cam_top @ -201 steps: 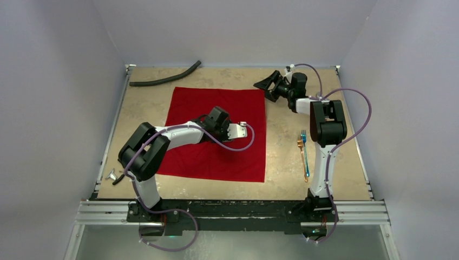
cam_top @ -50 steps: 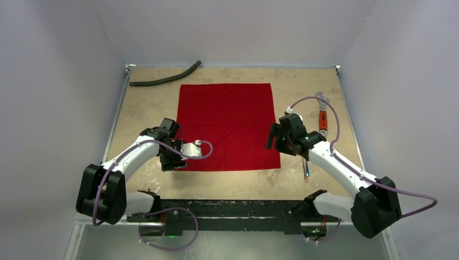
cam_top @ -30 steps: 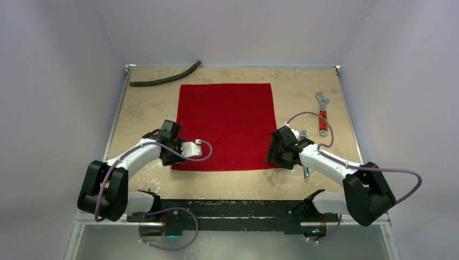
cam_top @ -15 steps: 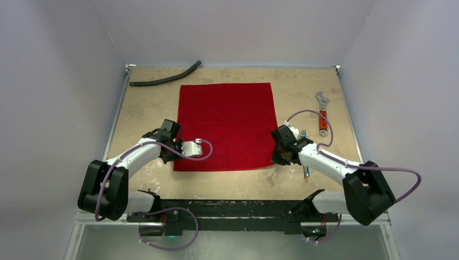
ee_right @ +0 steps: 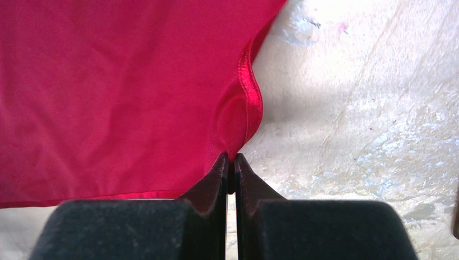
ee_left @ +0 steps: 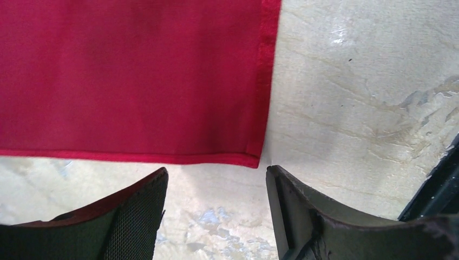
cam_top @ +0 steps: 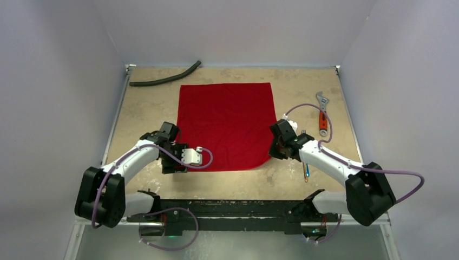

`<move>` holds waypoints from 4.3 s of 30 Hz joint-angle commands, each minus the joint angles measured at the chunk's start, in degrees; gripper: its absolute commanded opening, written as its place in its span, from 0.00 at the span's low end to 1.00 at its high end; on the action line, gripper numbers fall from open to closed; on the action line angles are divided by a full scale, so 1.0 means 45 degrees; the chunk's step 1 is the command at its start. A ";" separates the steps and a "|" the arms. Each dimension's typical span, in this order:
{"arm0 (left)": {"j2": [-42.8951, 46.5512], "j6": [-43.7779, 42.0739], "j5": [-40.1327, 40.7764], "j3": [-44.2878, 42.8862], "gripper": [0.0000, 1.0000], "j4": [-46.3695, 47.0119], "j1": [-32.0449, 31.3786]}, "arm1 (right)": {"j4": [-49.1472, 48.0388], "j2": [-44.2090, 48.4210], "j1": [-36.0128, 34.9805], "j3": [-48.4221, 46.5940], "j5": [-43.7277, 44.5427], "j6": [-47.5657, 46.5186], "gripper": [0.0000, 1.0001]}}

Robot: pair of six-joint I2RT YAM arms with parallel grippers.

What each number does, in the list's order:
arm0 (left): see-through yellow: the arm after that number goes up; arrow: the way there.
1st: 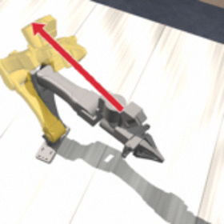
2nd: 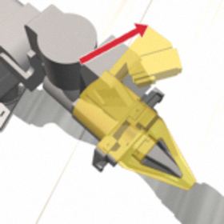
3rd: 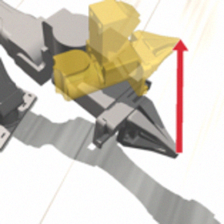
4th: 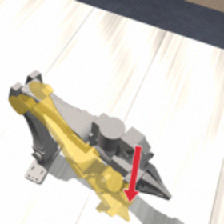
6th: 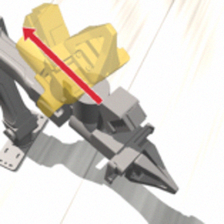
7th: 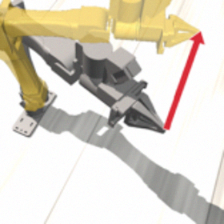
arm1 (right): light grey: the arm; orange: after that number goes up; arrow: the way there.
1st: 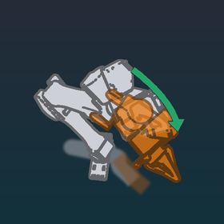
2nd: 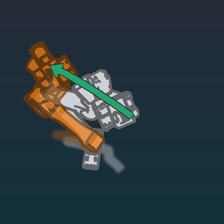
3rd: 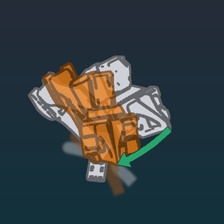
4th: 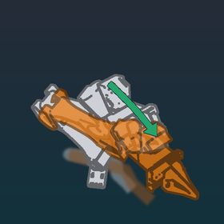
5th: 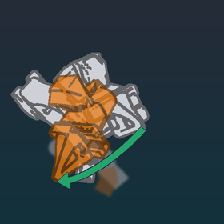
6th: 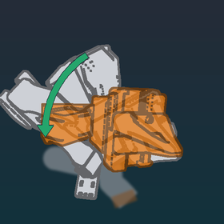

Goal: Fold the napkin into a case and place the utensils inside
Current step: Pick up the flattened napkin from the center of the board, then fold and flatten the napkin at the center of the board.

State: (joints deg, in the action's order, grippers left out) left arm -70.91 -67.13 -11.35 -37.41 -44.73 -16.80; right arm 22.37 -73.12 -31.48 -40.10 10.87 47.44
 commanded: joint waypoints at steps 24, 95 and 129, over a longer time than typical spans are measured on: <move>-0.0393 0.0589 -0.0199 -0.0718 0.00 0.1064 -0.0379 | 0.0958 0.0362 -0.0054 -0.1445 -0.0346 -0.0035 0.02; -0.6541 0.4673 0.7200 -0.6895 0.00 0.6904 -0.0174 | -0.0633 -0.8234 0.3123 -1.1433 -0.1043 -0.2271 0.01; -0.9038 0.4586 0.9824 -0.9141 0.58 1.0456 0.0392 | -0.0548 -1.2803 0.4164 -1.6659 -0.1403 -0.2520 0.62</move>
State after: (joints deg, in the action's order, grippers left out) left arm -112.62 -47.55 31.51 -74.70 -1.50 -15.51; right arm 19.35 -132.94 -14.11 -111.33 2.02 37.04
